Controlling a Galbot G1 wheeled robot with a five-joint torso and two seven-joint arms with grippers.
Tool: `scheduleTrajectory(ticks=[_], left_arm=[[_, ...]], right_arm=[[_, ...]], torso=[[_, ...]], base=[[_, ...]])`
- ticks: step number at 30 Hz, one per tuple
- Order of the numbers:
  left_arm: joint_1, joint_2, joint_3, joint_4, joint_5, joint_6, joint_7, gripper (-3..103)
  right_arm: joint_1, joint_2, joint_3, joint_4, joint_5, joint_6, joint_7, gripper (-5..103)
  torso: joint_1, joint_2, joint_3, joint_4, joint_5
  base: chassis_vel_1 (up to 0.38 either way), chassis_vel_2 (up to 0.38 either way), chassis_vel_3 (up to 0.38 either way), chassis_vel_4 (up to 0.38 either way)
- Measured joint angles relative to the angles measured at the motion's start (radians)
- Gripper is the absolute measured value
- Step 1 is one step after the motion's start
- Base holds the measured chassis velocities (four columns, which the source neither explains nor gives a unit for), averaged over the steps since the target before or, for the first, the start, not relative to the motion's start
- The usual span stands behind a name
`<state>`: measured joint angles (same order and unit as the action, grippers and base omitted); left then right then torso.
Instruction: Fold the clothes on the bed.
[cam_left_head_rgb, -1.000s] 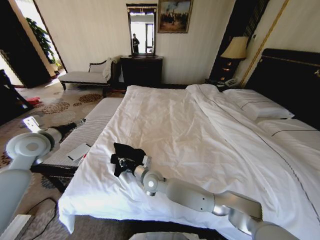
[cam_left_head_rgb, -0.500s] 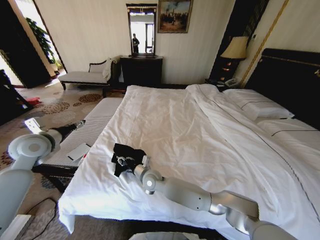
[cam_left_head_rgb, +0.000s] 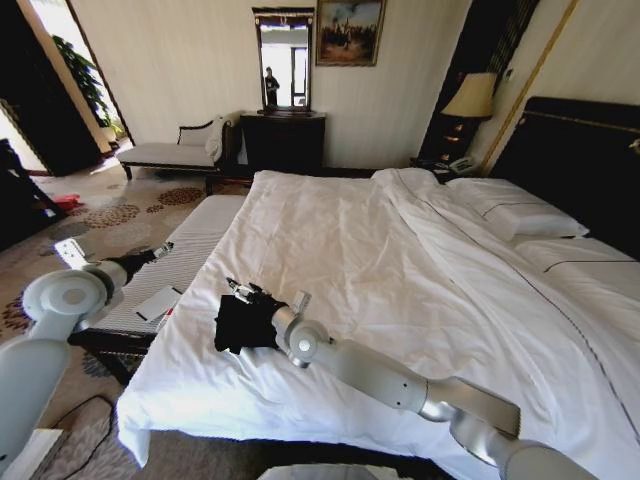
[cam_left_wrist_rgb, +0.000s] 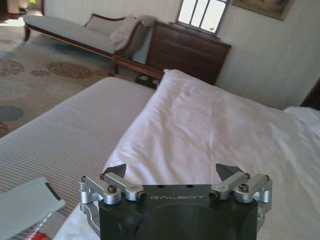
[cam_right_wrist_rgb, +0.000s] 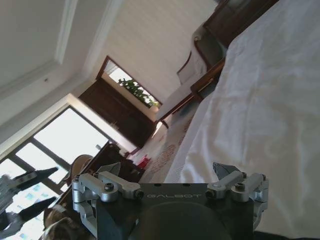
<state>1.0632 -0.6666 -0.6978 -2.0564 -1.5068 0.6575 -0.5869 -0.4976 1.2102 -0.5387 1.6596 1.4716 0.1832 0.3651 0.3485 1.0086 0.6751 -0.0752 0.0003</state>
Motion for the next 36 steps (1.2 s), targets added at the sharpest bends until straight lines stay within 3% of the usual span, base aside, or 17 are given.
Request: scheduleTrajectory(ticks=[3,6,12,15,18,20,23,25,32,36], left_arm=[[0.024,0.015,0.02,-0.035,0.011,0.005,0.019,100],[0.076,0.052,0.068,-0.087,0.063,0.006,0.07,100],[0.093,0.054,0.14,-0.101,0.056,0.028,0.053,100],[0.081,0.023,0.238,-0.056,0.102,0.038,0.032,100],[0.069,0.002,0.28,-0.027,0.114,0.042,0.028,100],[0.042,-0.022,0.325,0.05,0.182,0.031,0.062,100],[0.016,-0.05,0.332,0.138,0.232,0.009,0.091,100],[0.004,-0.078,0.311,0.201,0.232,0.002,0.094,100],[0.05,-0.095,0.262,0.233,0.215,0.002,0.094,100],[0.059,-0.122,0.248,0.296,0.258,-0.014,0.127,100]], right_arm=[[-0.02,-0.03,0.038,0.009,-0.006,0.006,0.033,100],[-0.076,-0.137,0.154,0.05,-0.015,0.008,0.097,100],[-0.135,-0.219,0.266,0.068,-0.016,0.007,0.112,100],[-0.187,-0.26,0.347,0.085,-0.025,0.005,0.119,100],[-0.212,-0.275,0.38,0.102,-0.029,0.004,0.127,100],[-0.237,-0.292,0.411,0.127,-0.031,0.003,0.137,100],[-0.24,-0.299,0.419,0.136,-0.031,0.003,0.142,100],[-0.231,-0.299,0.415,0.136,-0.031,0.002,0.143,100],[-0.228,-0.307,0.396,0.132,-0.041,0.006,0.143,100],[-0.242,-0.305,0.418,0.14,-0.041,0.007,0.148,100]], torso=[[0.0,0.0,0.0,-0.0003,0.0002],[0.0,0.0,0.0,-0.0001,0.0003],[0.0,0.0,0.0,0.0,0.0005],[0.0,0.0,0.0,-0.0002,0.0],[0.0,0.0,0.0,0.0,0.0001],[0.0,0.0,0.0,0.0,0.0001],[0.0,0.0,0.0,-0.0007,-0.0002],[0.0,0.0,0.0,0.0003,-0.0003],[0.0,0.0,0.0,0.0003,-0.0004],[0.0,0.0,0.0,-0.0001,-0.0007]], base=[[0.0,0.0,0.0,0.0],[0.0,0.0,0.0,0.0],[0.0,0.0,0.0,0.0],[0.0,0.0,0.0,0.0],[0.0,0.0,0.0,0.0],[0.0,0.0,0.0,0.0],[0.0,0.0,0.0,0.0],[0.0,0.0,0.0,0.0],[0.0,0.0,0.0,0.0],[0.0,0.0,0.0,0.0]])
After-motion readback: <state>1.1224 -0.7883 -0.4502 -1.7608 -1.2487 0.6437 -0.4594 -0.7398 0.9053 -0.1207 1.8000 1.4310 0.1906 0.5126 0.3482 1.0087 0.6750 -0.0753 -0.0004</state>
